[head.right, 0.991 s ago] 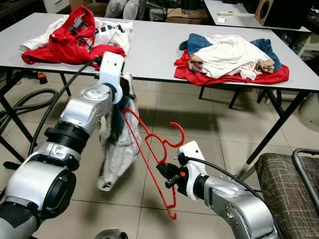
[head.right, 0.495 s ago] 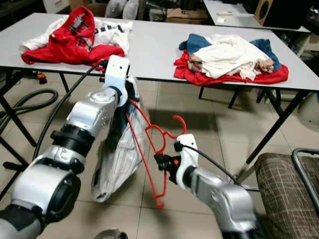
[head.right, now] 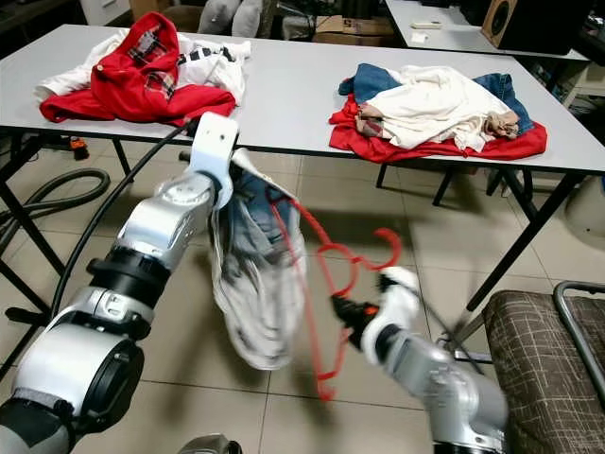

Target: Hang hanger

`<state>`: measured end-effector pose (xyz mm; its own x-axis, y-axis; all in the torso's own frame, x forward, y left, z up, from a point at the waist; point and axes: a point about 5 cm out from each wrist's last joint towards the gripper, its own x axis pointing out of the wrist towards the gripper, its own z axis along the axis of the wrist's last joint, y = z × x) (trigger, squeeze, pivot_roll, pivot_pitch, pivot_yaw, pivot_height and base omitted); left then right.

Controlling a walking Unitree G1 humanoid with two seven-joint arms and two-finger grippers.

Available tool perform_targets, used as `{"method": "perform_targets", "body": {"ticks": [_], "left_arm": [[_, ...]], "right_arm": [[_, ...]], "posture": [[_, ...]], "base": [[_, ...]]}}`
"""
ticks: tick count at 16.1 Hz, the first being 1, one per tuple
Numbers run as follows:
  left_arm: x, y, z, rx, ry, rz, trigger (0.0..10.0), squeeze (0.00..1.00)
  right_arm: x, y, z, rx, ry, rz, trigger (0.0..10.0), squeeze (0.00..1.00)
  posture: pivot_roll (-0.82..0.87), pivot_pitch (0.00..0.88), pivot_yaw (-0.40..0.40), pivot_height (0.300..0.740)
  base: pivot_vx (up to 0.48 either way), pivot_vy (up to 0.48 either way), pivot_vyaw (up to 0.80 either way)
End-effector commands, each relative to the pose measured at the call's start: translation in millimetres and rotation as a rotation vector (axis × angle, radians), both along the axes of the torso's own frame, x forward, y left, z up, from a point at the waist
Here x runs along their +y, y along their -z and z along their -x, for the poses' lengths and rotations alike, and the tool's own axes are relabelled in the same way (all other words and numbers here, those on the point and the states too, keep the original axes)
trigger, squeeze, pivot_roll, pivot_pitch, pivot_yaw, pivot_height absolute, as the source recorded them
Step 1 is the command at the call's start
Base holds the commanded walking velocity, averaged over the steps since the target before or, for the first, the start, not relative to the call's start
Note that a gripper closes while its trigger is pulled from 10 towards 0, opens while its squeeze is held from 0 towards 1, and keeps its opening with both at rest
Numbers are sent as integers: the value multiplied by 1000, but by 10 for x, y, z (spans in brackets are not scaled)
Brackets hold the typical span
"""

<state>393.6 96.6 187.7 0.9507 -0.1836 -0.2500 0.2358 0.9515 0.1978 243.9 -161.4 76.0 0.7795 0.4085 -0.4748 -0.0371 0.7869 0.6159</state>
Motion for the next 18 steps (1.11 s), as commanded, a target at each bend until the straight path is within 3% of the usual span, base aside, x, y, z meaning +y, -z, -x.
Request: {"method": "perform_targets", "body": {"ticks": [1,3,7,8,9,10,13,15,18], "left_arm": [[-2,-169,-1,-71,5,-1,902,0],[-59,-143,39,-54,30,22,1412,0],[-147,-147,63,-54,57,30,1529,0],[-176,-164,71,-55,66,37,1569,0],[-222,-184,78,-56,78,49,1765,0],[-258,-201,84,-58,86,64,1882,0],[-299,-302,102,-64,90,138,2078,0],[-317,-397,129,-82,114,166,2353,0],[-360,-353,187,-95,185,75,2824,0]], "right_arm": [[-156,-16,52,17,94,-21,10000,0],[-292,6,97,29,161,-38,10000,0],[-286,-34,98,30,179,-50,10000,0],[-249,-44,104,27,134,-19,10000,0],[-140,-38,136,10,-20,108,10000,0],[-34,-17,180,10,-117,134,10000,0],[-1,131,162,75,-92,141,10000,0],[-11,194,118,63,-82,171,10000,0],[130,55,13,-58,-187,196,10000,0]], "posture": [[36,0,-6,740],[28,0,2,740],[22,0,8,740],[24,0,10,740],[26,0,12,740],[25,0,12,740],[30,0,15,740],[39,0,12,740],[46,0,10,740]], "base": [[0,0,0],[0,0,0],[0,0,0],[0,0,0],[0,0,0],[0,0,0],[0,0,0],[0,0,0],[0,0,0]]}}
